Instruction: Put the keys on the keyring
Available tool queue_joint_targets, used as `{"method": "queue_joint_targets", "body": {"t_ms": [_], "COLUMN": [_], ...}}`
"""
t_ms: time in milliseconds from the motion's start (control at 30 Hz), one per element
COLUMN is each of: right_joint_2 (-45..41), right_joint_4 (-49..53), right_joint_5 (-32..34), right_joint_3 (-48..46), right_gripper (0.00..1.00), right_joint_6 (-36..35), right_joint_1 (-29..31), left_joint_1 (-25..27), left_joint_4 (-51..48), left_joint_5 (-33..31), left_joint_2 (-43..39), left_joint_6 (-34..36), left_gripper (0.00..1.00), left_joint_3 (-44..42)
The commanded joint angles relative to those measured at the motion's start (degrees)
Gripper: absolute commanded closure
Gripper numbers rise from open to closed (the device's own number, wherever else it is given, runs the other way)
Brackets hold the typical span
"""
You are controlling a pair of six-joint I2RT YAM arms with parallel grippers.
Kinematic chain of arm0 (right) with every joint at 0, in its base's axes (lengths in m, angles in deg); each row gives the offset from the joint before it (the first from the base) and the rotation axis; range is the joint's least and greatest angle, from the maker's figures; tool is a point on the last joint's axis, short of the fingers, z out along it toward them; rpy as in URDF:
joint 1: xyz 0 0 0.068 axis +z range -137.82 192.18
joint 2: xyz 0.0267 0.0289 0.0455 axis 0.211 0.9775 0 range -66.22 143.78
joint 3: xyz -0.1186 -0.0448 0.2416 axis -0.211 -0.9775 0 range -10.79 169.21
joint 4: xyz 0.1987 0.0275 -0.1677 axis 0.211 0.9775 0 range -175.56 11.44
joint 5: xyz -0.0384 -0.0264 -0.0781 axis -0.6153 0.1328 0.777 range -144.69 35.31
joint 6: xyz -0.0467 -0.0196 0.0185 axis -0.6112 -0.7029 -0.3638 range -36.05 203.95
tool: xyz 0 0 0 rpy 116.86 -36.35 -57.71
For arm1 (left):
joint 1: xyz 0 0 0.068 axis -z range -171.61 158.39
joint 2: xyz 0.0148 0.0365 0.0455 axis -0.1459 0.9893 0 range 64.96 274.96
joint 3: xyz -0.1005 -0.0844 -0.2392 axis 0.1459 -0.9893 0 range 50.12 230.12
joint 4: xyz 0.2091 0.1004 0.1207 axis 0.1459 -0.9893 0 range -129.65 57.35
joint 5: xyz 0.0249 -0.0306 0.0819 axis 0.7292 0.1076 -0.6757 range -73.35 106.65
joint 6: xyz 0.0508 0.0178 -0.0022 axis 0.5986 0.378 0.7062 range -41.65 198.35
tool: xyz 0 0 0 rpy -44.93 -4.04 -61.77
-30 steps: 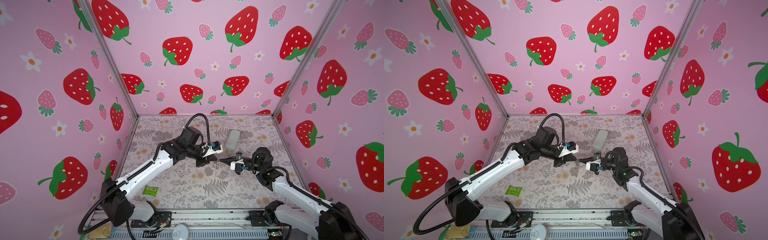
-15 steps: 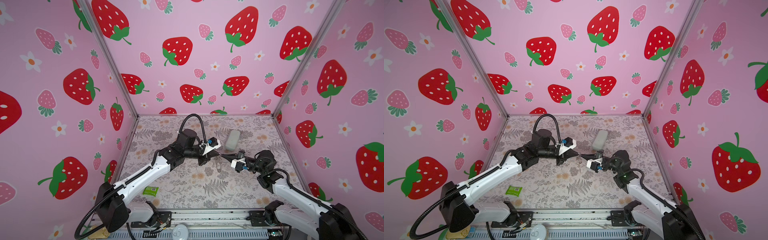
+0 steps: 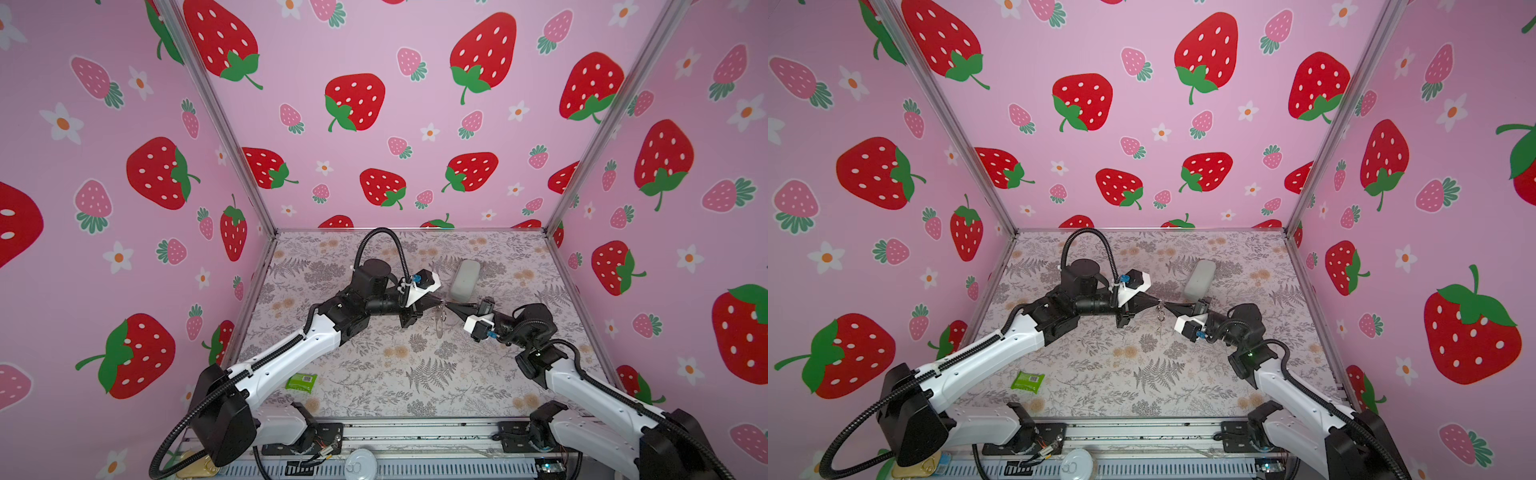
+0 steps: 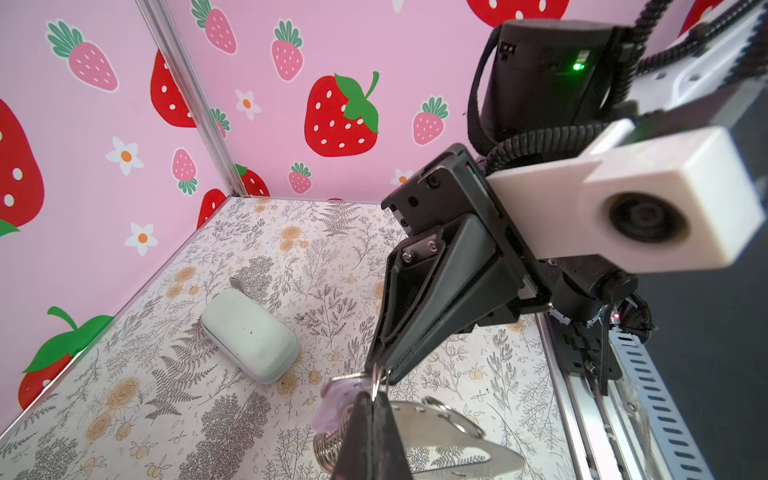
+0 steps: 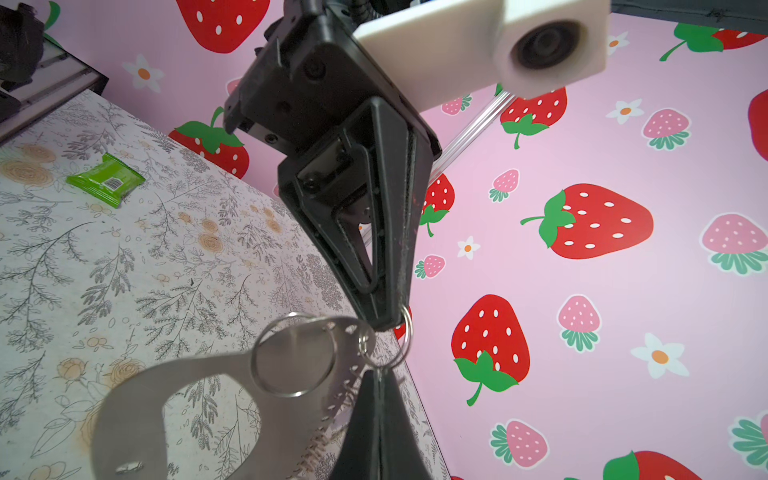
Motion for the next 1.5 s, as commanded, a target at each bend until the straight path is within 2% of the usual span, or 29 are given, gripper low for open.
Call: {"method": "queue_joint_targets", "body": {"t_ms": [0,67,233,367,467,667,800,1067,1333,1467], "right_joint_2": [0.9,1.0,1.3,0.9,-1.0,-7.5,-10.9,-5.7,-1.3,0.9], "right_joint_4": [2.3,1.4,-0.3,-1.9,-2.8,-3.3,-7.3,-10.6,-12.6,-12.6], "right_joint_5": [-2.8,-2.9,0.6,0.3,3.8,6.8,7.0,-4.7,-12.4,-14.0], "right_joint_3": [-1.6,-1.8,-1.6,-1.4,-2.3,-4.0,-5.9,-0.9,0.7,1.7], "right_gripper": [0.92,0.87,0.87,0.87,0.84,0.81,0.79,0.78,0.79,0.81], "right_joint_6": [1.0,1.2,2.1,3.3,4.4,9.0,16.2,29.6,35.7,37.2], "right_joint_1": [1.0,1.1,1.4,1.4,1.4,-0.8,-3.0,-4.7,-4.6,-4.6], "left_joint_1": [-0.3,-0.3,0.2,0.4,0.4,-0.9,-1.7,-1.7,-1.7,-1.6], "left_joint_4": [11.7,12.8,13.1,13.2,14.1,11.6,7.5,5.7,3.3,2.6], "left_joint_5": [-1.1,-1.3,-0.8,-0.6,-0.1,6.5,9.8,14.1,13.9,13.9], "left_joint_2": [-2.3,-2.1,-1.9,-1.9,-2.3,-1.9,-1.2,0.5,0.2,0.2], "left_joint_6": [-1.7,-2.0,-2.2,-2.2,-2.3,-2.3,-0.6,0.4,3.3,4.4], "left_gripper": [1.00,1.00,1.00,1.00,1.00,1.00,1.00,1.00,1.00,1.00], "left_joint_3": [0.4,0.2,0.2,0.0,-0.7,-0.3,0.8,2.3,2.8,3.1]}}
